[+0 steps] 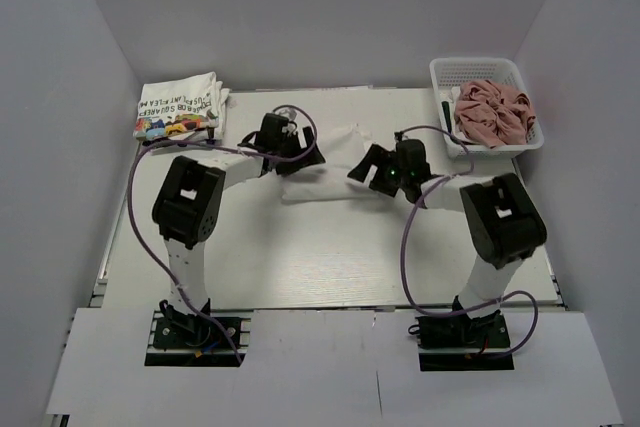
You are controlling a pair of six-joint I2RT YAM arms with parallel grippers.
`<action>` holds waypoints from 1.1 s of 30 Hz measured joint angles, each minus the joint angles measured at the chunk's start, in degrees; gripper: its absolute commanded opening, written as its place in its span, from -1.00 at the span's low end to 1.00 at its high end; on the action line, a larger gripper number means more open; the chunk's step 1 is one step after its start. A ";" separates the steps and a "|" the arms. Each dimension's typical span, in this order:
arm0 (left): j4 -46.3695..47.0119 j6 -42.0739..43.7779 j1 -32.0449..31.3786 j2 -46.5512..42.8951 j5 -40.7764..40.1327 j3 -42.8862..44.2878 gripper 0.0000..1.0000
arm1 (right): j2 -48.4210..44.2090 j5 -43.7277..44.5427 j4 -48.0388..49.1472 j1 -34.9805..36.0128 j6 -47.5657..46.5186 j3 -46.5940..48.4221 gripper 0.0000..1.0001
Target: Fold and stack the t-shirts
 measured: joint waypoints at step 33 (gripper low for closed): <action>-24.70 -4.90 -1.66 -9.22 -23.39 -3.72 -1.00 | 6.69 13.14 -15.43 6.80 -20.68 18.75 0.32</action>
